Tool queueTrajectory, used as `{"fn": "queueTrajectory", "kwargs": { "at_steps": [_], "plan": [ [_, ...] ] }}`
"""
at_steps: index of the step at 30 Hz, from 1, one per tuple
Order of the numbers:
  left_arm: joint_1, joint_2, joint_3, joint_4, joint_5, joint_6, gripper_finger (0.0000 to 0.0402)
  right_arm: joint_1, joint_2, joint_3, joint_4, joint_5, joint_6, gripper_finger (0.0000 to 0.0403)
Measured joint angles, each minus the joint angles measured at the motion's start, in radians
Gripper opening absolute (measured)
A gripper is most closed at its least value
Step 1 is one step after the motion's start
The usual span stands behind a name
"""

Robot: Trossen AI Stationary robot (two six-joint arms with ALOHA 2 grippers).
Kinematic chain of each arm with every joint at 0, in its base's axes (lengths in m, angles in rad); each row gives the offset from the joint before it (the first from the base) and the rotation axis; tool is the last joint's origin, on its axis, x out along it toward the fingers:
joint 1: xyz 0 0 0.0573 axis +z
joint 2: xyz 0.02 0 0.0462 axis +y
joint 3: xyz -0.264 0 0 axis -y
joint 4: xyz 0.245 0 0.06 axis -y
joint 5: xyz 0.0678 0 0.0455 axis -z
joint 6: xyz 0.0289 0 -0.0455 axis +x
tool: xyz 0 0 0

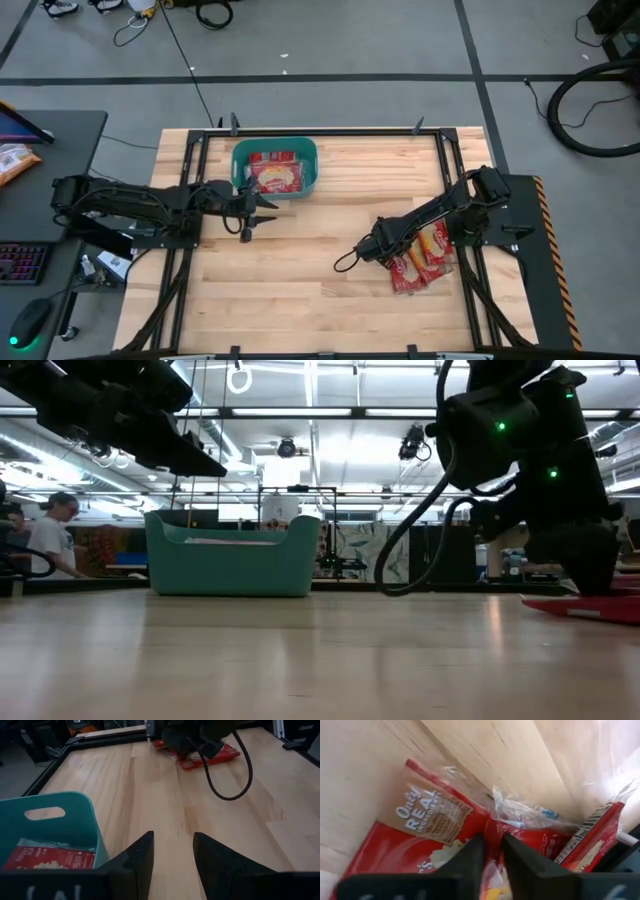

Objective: Sort popcorn bags into baskets
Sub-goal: Put the popcorn bag into the green bin

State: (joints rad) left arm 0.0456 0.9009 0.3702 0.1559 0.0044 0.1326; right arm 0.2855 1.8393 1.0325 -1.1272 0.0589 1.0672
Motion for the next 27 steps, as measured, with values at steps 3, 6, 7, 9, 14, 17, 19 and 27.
{"fn": "queueTrajectory", "kwargs": {
  "at_steps": [3,6,7,9,14,17,19,27],
  "plan": [
    [0.000,0.000,0.000,-0.014,0.000,0.000,0.0142,0.000,0.000,0.012,-0.015,0.003,-0.020,0.0027],
    [0.000,0.002,0.000,-0.015,0.000,0.001,0.0142,0.000,0.000,0.059,-0.045,0.047,-0.050,0.0010],
    [0.000,0.002,0.000,-0.015,0.000,0.002,0.0142,0.000,0.000,0.080,-0.059,0.069,-0.057,0.0012],
    [0.000,0.002,0.000,-0.014,0.000,0.003,0.0142,0.000,0.001,0.135,-0.097,0.116,-0.077,0.0013],
    [-0.017,0.002,0.000,0.032,-0.001,0.054,0.0142,0.005,0.001,0.312,-0.122,0.307,-0.150,0.0007],
    [-0.041,-0.010,0.000,0.062,0.001,0.066,0.0142,0.016,0.001,0.411,-0.114,0.489,-0.201,0.0008],
    [-0.053,-0.032,0.000,0.056,0.001,0.078,0.0142,0.023,0.001,0.462,-0.095,0.597,-0.255,0.0008],
    [-0.071,-0.211,-0.124,0.128,0.000,0.052,0.0142,-0.013,0.000,0.537,0.213,0.786,-0.625,0.0008]
  ]
}}
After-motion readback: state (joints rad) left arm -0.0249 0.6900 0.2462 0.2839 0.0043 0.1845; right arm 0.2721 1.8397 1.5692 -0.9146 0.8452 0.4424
